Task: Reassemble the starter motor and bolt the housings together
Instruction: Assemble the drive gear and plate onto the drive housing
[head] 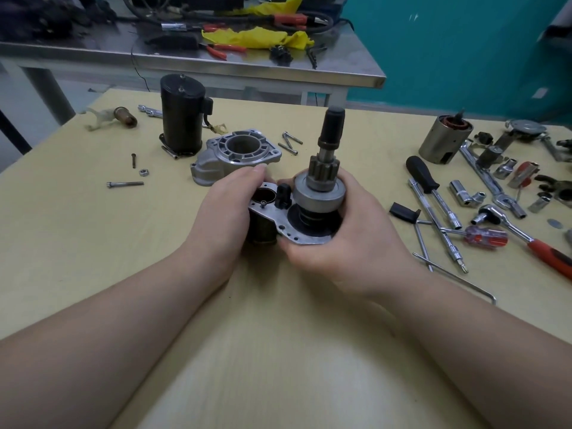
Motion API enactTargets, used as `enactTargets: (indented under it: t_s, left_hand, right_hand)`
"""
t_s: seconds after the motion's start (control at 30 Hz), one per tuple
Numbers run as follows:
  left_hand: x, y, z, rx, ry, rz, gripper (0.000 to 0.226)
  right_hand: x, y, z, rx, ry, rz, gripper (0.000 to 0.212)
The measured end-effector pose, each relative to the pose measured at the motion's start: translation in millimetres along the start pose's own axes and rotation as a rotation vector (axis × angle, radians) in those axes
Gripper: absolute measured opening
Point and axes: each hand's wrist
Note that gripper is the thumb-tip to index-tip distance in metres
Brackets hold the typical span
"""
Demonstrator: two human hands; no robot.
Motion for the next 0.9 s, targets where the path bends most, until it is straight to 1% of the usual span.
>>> enactTargets:
  t_s: [0.03,0.13,0.17,0.23,0.3,0.33,0.4,0.43,0.53,0.6,0.67,0.77,0.83,0.9]
  left_hand:
    - [0,-2,-2,-0.015,-0.029,-0.005,0.035]
    - [-3,-3,-5,0.035,0.045,-0.026,0.036]
    - [-3,-4,-6,0.000,0.019,-0.036,0.034]
    - [-6,-5,-7,-0.116,-0.139,-0.024,0.028]
    - [-11,-5,-6,-0.151,-0.198,0.059,0.024]
    - [-13,-5,-5,-0.157,-0.196,0.101,0.026]
    - [-17,-3,-5,-0.176,-0.174,0.162,0.026]
    - [-18,-3,-6,-0.193,-0.140,0.197,0.024]
    - [-21,-1,-1,-0.219,-0.016,0.301,0.021]
    - [-21,1,2,-0.255,-0.013,0.309,0.018]
    - [-22,5,3,-0.331,-0.072,0.282,0.018]
    - [-22,8,2,-0.449,-0.155,0.247,0.017]
    - [-23,8,1,-0.487,-0.183,0.240,0.016]
    - [-24,8,2,-0.504,-0.183,0.236,0.018]
  right_hand:
    - [1,-1,1,-0.012,-0.013,0.004,0.067]
    - [7,-4,1,-0.058,-0.066,0.015,0.063]
    - [9,-5,2,-0.073,-0.089,0.004,0.063]
    - [12,-9,1,-0.111,-0.120,-0.033,0.068]
    - [14,-11,-1,-0.144,-0.115,-0.051,0.079]
    - [15,-11,-2,-0.164,-0.105,-0.036,0.085]
    - [10,-6,-5,-0.226,-0.132,0.039,0.094]
    - [5,-2,-6,-0.266,-0.212,0.081,0.094]
    - [-15,2,-14,-0.357,-0.591,0.154,0.077]
    - [-22,-2,-22,-0.373,-0.721,0.150,0.071]
    - [-27,-5,-28,-0.363,-0.720,0.147,0.067]
    - [-31,-5,-28,-0.369,-0.708,0.191,0.056]
    - [-30,-4,-28,-0.361,-0.727,0.213,0.053]
    - [-26,-5,-28,-0.355,-0.766,0.195,0.052]
Point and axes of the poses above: each hand's wrist, its own y-axis away from the middle knuckle, its own x-axis out of the back of the hand, z = x × y, and after that the axes turned 10 degrees about y, right-handed
